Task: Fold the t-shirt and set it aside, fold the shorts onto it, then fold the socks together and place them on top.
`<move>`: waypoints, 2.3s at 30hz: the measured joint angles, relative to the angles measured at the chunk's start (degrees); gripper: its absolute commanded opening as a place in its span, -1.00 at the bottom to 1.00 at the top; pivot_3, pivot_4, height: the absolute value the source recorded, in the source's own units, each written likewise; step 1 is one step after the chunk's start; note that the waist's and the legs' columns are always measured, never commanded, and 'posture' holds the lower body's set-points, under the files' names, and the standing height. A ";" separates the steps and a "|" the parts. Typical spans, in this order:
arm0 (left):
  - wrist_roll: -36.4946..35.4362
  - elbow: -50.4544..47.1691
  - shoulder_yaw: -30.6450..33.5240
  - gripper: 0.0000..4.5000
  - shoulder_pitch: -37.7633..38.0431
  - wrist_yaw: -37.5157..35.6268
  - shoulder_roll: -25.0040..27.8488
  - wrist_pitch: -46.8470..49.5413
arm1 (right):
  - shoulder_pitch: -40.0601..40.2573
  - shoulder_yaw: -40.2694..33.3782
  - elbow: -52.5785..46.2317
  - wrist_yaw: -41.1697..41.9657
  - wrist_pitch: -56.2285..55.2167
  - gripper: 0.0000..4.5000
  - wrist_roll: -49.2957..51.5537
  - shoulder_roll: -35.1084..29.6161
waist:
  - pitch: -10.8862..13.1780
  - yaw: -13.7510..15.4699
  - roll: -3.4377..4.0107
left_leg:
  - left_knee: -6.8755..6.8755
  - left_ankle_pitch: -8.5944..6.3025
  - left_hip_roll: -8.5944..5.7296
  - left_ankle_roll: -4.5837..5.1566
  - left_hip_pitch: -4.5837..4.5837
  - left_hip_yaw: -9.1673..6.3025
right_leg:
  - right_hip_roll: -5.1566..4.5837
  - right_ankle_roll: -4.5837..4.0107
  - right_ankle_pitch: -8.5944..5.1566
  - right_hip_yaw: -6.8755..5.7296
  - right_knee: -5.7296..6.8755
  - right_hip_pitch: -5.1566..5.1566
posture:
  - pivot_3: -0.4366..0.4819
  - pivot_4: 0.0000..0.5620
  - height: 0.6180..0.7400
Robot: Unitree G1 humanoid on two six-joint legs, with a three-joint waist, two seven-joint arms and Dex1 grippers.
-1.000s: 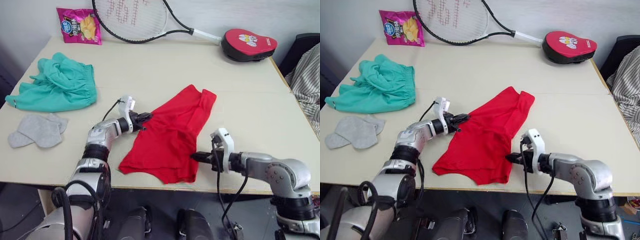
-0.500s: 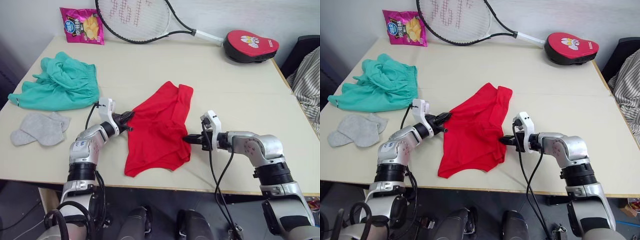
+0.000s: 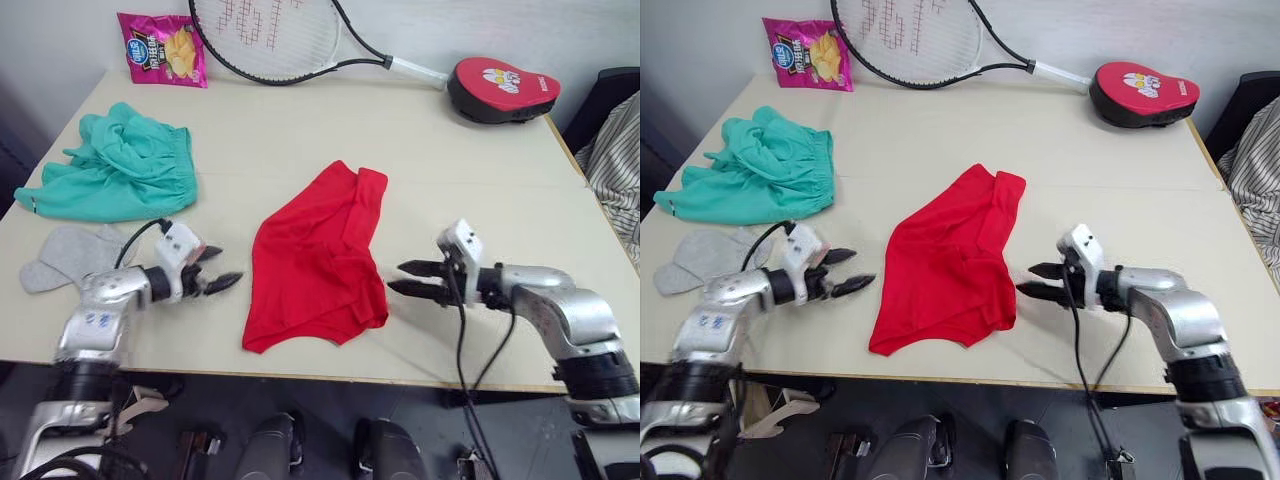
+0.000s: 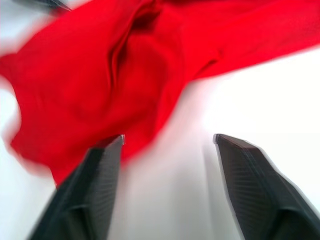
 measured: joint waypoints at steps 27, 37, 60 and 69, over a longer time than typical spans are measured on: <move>5.62 22.73 -15.88 0.12 -10.41 -9.42 -3.36 -61.21 | -17.69 15.30 43.69 -3.73 -82.74 -0.42 -27.18 11.06 | -0.05 -1.89 -0.01 | -0.21 0.05 0.27 0.05 1.15 0.12 | -0.04 -0.10 -0.03 0.11 0.29 0.89 | -0.05 -0.47 1.00; 4.00 22.95 -18.59 -0.99 -11.83 -13.07 -3.68 -61.56 | -13.50 15.62 38.08 -3.19 -76.15 -1.00 -23.92 10.77 | -0.04 -1.82 0.04 | -0.21 0.02 0.27 0.05 1.13 0.10 | -0.07 -0.12 -0.04 0.13 0.27 0.88 | -0.05 -0.47 1.00; -14.87 -12.02 -11.03 -0.99 10.93 -17.09 3.79 -27.36 | 12.02 8.35 -9.34 9.32 -26.35 -1.00 2.84 -13.68 | 0.21 -0.74 0.37 | -0.22 -0.24 0.34 0.02 0.88 -0.18 | -0.13 -0.24 -0.11 0.13 -0.32 0.85 | -0.05 -0.47 1.00; -18.08 -27.61 -10.07 -0.99 15.63 -14.93 6.39 -7.22 | 20.65 2.67 -29.70 9.28 3.45 -1.00 16.00 -23.88 | 0.24 0.17 0.42 | -0.31 -0.38 0.44 -0.02 0.81 -0.20 | -0.06 -0.35 -0.19 0.12 -0.55 0.83 | -0.05 -0.47 1.00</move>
